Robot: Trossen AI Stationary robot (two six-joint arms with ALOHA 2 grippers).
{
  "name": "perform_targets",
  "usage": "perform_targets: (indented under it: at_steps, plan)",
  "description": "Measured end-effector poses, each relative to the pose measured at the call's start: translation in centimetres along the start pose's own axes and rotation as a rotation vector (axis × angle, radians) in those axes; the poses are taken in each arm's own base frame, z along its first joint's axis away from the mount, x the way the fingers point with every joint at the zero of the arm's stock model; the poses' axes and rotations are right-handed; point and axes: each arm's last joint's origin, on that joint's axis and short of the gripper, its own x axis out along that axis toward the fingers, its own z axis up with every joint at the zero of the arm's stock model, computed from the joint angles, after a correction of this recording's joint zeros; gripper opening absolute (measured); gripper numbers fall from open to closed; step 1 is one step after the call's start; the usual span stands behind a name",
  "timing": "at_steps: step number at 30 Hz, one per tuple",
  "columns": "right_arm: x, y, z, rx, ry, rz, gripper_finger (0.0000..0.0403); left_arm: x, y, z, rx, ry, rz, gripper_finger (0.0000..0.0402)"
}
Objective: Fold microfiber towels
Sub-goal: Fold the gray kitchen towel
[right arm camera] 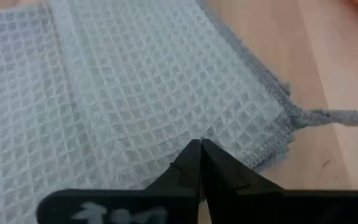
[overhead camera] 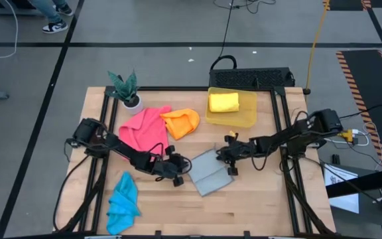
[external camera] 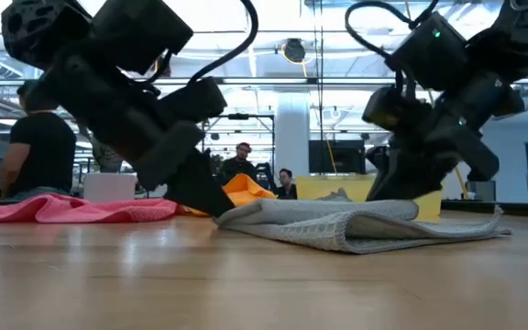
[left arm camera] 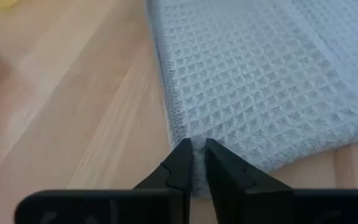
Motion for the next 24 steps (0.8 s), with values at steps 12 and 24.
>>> perform_targets:
  at_steps: [12, 24]
  plan:
    - [-2.2, -0.2, 1.6, 0.003, -0.096, -0.043, 0.0001, -0.7, -0.7, 0.2, 0.026, -0.016, -0.035, 0.0003]
    - [0.1, 0.1, 0.4, 0.039, -0.048, -0.037, 0.0000, -0.9, -0.7, 1.7, 0.030, -0.127, -0.065, 0.0012]
